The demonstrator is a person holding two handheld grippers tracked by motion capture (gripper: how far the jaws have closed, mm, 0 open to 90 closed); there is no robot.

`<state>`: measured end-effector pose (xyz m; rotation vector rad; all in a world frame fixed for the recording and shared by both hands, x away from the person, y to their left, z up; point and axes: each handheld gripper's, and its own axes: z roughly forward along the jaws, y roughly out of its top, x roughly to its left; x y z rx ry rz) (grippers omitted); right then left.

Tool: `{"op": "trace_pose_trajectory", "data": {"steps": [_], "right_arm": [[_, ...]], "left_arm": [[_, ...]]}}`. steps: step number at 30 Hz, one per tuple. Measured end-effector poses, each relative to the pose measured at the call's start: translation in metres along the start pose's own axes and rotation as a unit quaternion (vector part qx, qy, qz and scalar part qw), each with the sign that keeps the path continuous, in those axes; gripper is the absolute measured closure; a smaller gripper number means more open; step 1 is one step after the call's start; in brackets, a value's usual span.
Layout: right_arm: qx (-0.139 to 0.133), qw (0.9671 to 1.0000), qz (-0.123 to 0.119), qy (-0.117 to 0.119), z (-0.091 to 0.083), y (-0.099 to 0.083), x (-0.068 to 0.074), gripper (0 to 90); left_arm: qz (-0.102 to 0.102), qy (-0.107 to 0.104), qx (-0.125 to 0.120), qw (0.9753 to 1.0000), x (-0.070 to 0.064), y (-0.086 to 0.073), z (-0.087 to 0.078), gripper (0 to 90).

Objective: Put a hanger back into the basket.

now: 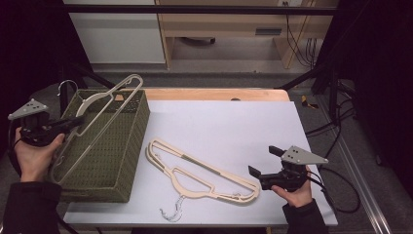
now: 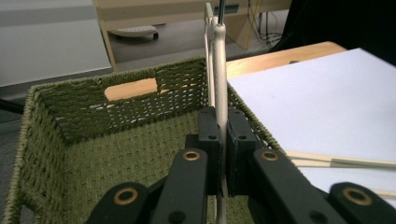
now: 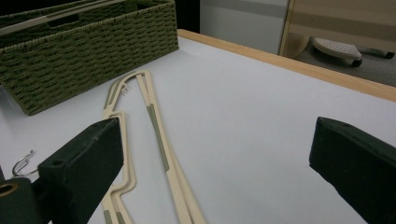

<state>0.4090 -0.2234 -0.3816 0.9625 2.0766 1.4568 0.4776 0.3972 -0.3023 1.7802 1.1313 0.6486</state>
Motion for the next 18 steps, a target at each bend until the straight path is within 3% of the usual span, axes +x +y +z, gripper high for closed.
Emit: {"op": "trace_pose_trajectory", "data": {"steps": [4, 15, 18], "right_arm": [[0.001, 1.0000, 0.000, 0.000, 0.000, 0.000, 0.000, 3.5], [0.004, 1.0000, 0.000, -0.001, 0.001, 0.000, 0.000, 3.4], [0.007, 1.0000, 0.001, 0.000, 0.001, 0.000, 0.000, 3.3]], "left_arm": [[0.017, 0.009, 0.018, 0.9997, 0.004, -0.003, 0.007, 86.4], [0.019, -0.014, 0.019, 0.9995, 0.024, -0.009, -0.003, 86.4], [0.012, -0.021, 0.019, 0.9995, 0.025, -0.015, -0.002, 86.4]]}}
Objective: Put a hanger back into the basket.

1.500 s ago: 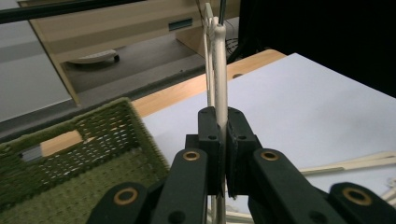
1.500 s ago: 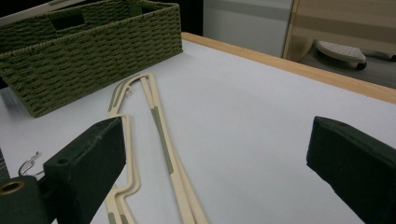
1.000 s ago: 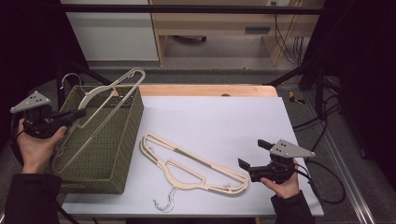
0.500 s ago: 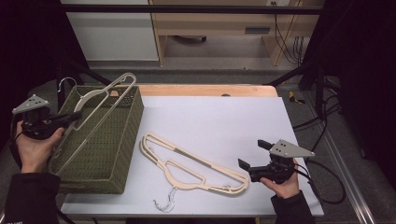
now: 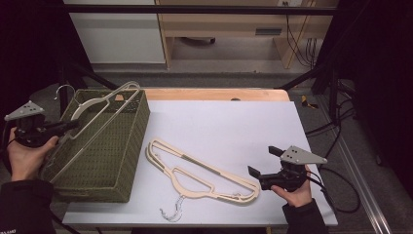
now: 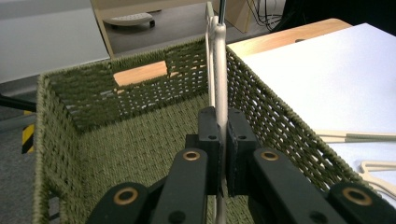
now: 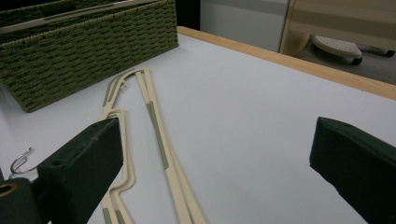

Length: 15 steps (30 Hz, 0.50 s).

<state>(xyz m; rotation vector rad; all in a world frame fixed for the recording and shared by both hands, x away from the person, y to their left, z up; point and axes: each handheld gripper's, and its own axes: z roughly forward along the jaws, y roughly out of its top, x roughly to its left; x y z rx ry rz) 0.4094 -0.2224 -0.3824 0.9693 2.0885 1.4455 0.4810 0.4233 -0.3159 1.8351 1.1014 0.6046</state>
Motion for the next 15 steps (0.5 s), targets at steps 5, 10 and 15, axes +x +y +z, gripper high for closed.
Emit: {"op": "trace_pose_trajectory", "data": {"steps": [5, 10, 15], "right_arm": [[0.001, 1.0000, -0.001, 0.000, 0.000, 0.000, 0.000, 3.2], [0.002, 1.0000, 0.000, 0.000, 0.001, 0.000, 0.000, 3.2], [0.003, 1.0000, -0.002, 0.001, 0.002, -0.001, 0.001, 3.2]], "left_arm": [[-0.007, -0.007, 0.008, 0.9999, 0.001, -0.016, 0.004, 86.5], [-0.020, -0.008, 0.017, 0.9996, 0.007, -0.030, 0.005, 86.4], [-0.036, -0.014, 0.025, 0.9989, 0.011, -0.042, 0.010, 86.3]]}}
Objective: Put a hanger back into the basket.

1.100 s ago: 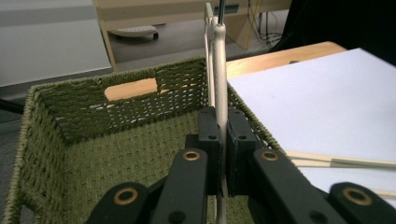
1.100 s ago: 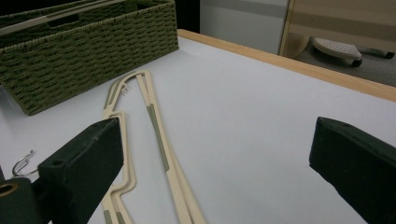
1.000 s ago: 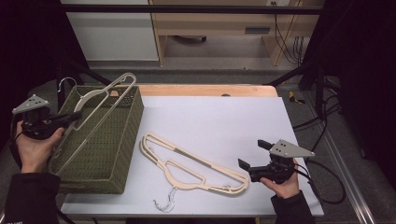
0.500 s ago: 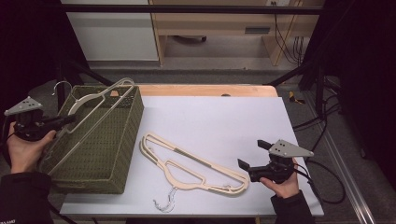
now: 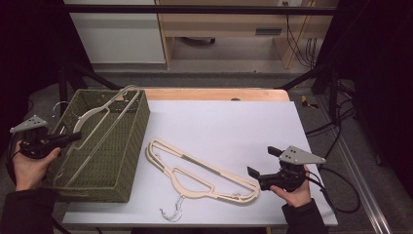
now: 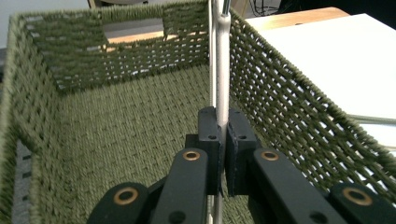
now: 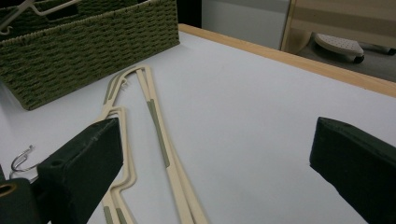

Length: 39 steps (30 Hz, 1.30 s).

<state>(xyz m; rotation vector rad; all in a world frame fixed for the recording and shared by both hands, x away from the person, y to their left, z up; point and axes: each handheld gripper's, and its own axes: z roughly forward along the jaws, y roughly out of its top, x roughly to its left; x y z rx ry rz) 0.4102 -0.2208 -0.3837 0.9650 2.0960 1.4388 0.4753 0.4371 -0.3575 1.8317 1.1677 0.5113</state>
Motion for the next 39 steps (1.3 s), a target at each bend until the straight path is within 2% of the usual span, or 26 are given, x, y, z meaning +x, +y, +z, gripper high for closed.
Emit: {"op": "trace_pose_trajectory", "data": {"steps": [3, 5, 8, 11, 13, 17, 20, 25, 32, 39], "right_arm": [[0.000, 1.0000, 0.000, 0.000, -0.001, 0.000, 0.000, 3.2], [-0.001, 1.0000, 0.000, 0.000, -0.001, 0.000, 0.000, 3.2], [0.000, 1.0000, 0.000, -0.001, 0.000, 0.000, 0.000, 3.2], [0.000, 1.0000, 0.000, -0.001, 0.000, 0.000, 0.000, 3.2], [0.000, 1.0000, 0.000, 0.000, -0.001, 0.000, 0.000, 3.2], [0.000, 1.0000, 0.001, 0.000, -0.001, 0.000, 0.000, 3.2], [0.000, 1.0000, 0.000, 0.001, 0.000, 0.000, 0.000, 3.2], [0.003, 1.0000, 0.000, 0.002, 0.001, 0.000, 0.000, 3.2], [0.003, 1.0000, 0.000, 0.003, 0.001, 0.000, 0.001, 3.2], [0.005, 1.0000, -0.002, 0.003, 0.002, -0.001, 0.001, 3.3]], "left_arm": [[-0.009, -0.002, 0.012, 0.9999, 0.003, -0.009, 0.005, 86.3], [-0.004, 0.002, 0.022, 0.9997, 0.003, -0.010, 0.008, 86.3], [-0.010, 0.000, 0.027, 0.9996, 0.002, -0.010, 0.013, 86.2], [-0.015, 0.006, 0.039, 0.9991, 0.003, -0.011, 0.021, 86.1], [-0.027, 0.012, 0.042, 0.9987, 0.002, -0.010, 0.026, 85.8], [-0.037, 0.028, 0.049, 0.9977, 0.005, -0.010, 0.028, 85.0], [-0.049, 0.050, 0.052, 0.9962, 0.010, -0.010, 0.029, 83.7], [-0.067, 0.092, 0.060, 0.9917, 0.017, -0.011, 0.032, 81.2], [-0.091, 0.115, 0.072, 0.9866, 0.021, -0.011, 0.036, 79.9], [-0.105, 0.128, 0.099, 0.9812, 0.025, -0.013, 0.044, 78.9]]}}
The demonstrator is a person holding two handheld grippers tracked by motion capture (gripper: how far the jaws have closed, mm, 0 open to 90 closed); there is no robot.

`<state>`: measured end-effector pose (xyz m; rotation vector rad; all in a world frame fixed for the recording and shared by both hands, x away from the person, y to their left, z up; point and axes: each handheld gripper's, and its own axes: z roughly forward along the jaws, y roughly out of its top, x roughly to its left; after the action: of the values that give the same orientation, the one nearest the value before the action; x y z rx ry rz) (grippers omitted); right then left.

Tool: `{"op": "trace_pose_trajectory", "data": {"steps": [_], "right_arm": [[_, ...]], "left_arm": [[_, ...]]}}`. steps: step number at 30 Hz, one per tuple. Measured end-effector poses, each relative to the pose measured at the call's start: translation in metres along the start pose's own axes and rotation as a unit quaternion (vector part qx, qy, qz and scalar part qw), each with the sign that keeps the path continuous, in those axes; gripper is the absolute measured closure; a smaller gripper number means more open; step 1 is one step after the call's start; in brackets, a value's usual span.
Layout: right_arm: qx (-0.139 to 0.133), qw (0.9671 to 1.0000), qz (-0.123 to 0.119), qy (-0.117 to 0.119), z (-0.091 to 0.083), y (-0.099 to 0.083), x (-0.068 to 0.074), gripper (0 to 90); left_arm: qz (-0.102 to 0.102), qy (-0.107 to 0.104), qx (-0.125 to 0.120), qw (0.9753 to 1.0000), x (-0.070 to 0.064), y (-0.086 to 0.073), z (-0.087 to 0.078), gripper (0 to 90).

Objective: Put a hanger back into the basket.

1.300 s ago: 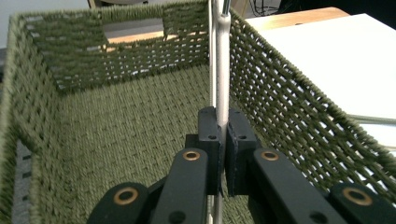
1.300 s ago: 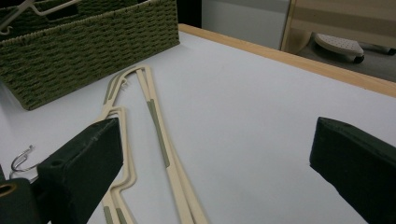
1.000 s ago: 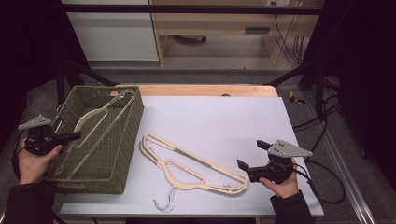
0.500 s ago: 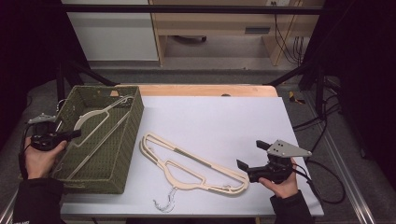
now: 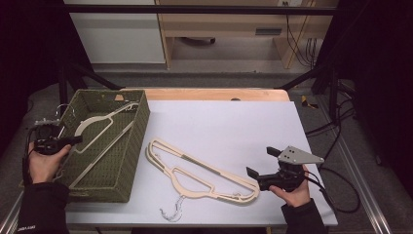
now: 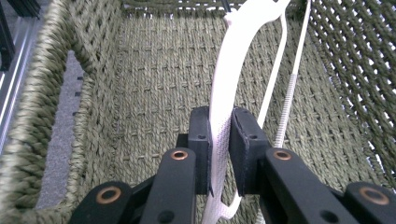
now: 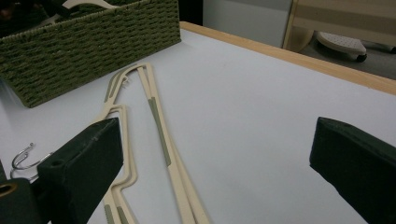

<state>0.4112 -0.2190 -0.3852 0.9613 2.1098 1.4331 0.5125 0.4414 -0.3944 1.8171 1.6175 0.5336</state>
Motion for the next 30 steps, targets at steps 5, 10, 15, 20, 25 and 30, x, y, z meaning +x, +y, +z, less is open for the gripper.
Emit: {"op": "trace_pose_trajectory", "data": {"steps": [5, 10, 15, 20, 25, 30], "right_arm": [[0.001, 1.0000, -0.001, 0.001, 0.000, 0.000, 0.000, 3.3], [0.001, 1.0000, -0.001, 0.002, 0.000, 0.000, 0.000, 3.3], [0.002, 1.0000, 0.000, 0.002, 0.001, 0.000, 0.001, 3.3], [0.002, 1.0000, -0.001, 0.003, 0.001, 0.000, 0.001, 3.3], [0.003, 1.0000, -0.001, 0.003, 0.001, 0.000, 0.001, 3.3], [0.003, 1.0000, -0.001, 0.004, 0.001, 0.000, 0.001, 3.3]], "left_arm": [[0.005, 0.028, 0.038, 0.9989, 0.002, 0.000, 0.006, 78.2], [0.000, 0.033, 0.049, 0.9983, 0.004, -0.001, 0.008, 77.9], [-0.003, 0.031, 0.053, 0.9981, 0.005, -0.002, 0.010, 74.6], [-0.002, 0.025, 0.063, 0.9977, 0.006, -0.002, 0.011, 70.7], [-0.007, 0.026, 0.064, 0.9976, 0.005, -0.003, 0.013, 67.8], [-0.005, 0.025, 0.074, 0.9969, 0.007, -0.004, 0.013, 64.9]]}}
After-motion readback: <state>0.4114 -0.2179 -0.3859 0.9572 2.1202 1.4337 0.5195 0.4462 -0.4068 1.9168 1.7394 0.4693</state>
